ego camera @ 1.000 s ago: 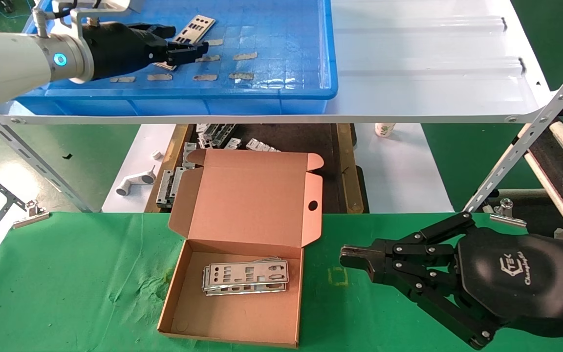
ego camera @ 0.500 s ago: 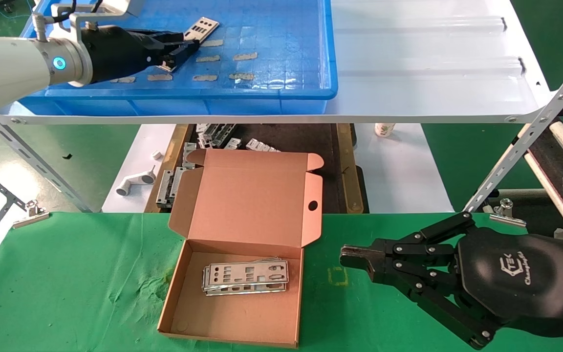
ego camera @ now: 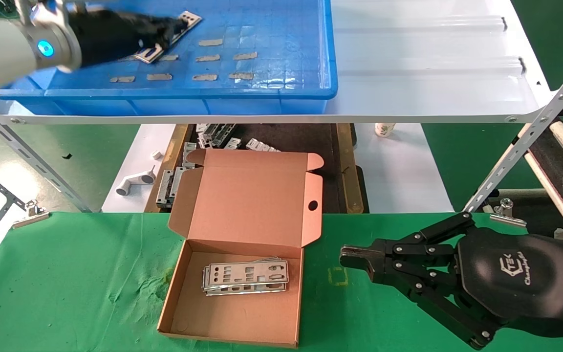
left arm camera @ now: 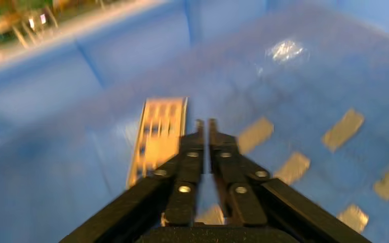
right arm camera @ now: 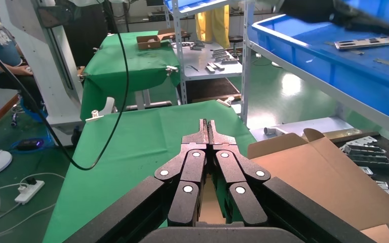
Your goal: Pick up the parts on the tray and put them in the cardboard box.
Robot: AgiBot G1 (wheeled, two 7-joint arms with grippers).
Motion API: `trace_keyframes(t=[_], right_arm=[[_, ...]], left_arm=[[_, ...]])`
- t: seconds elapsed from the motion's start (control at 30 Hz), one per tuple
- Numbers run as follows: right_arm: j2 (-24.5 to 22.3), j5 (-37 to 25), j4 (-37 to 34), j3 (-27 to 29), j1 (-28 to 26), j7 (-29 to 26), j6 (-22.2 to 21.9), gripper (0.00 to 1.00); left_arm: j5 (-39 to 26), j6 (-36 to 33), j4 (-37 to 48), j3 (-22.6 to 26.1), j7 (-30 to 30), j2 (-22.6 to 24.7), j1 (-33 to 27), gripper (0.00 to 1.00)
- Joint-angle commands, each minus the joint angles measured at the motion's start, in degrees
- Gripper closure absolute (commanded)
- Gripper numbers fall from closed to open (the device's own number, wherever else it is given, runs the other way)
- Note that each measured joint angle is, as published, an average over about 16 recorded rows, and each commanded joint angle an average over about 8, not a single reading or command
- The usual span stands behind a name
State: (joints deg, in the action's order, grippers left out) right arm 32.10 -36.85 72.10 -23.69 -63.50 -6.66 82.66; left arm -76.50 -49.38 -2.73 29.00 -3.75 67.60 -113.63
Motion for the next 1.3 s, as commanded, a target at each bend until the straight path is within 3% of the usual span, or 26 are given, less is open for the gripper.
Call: trace_keyframes(t=[0.03, 0.2, 0.23, 0.43, 0.5, 0.77, 1.13, 1.3], right_arm=[[0.0, 0.0, 0.0, 0.0, 0.0, 0.0, 0.0, 1.0], [0.0, 0.0, 0.0, 0.0, 0.0, 0.0, 0.0, 1.0], [0.0, 0.0, 0.0, 0.0, 0.0, 0.0, 0.0, 1.0], [0.0, 0.0, 0.0, 0.0, 0.0, 0.0, 0.0, 1.0], [0.0, 0.0, 0.0, 0.0, 0.0, 0.0, 0.0, 1.0], [0.0, 0.0, 0.0, 0.0, 0.0, 0.0, 0.0, 1.0], [0.0, 0.0, 0.0, 0.0, 0.0, 0.0, 0.0, 1.0], [0.0, 0.0, 0.0, 0.0, 0.0, 0.0, 0.0, 1.0]], left_arm=[[0.6, -1.1, -1.0, -0.4, -1.0, -0.5, -0.4, 1.0], [2.3, -8.4, -1.9, -1.4, -3.3, -2.8, -0.8, 0.99], [2.4, -9.0, -1.7, -1.5, -3.6, -3.0, -0.8, 0.93], [2.4, -7.5, 0.0, -1.6, -4.6, -2.4, -1.0, 0.18], [2.4, -6.7, 0.7, -1.5, -4.6, -2.1, -1.0, 0.0], [1.3, -1.9, 3.4, -0.8, -2.8, -0.7, -0.6, 0.0], [1.1, 12.2, 3.9, -0.6, -2.7, 1.7, 0.9, 0.0], [1.5, 13.8, 3.9, -0.8, -1.7, 2.2, 1.3, 0.0]])
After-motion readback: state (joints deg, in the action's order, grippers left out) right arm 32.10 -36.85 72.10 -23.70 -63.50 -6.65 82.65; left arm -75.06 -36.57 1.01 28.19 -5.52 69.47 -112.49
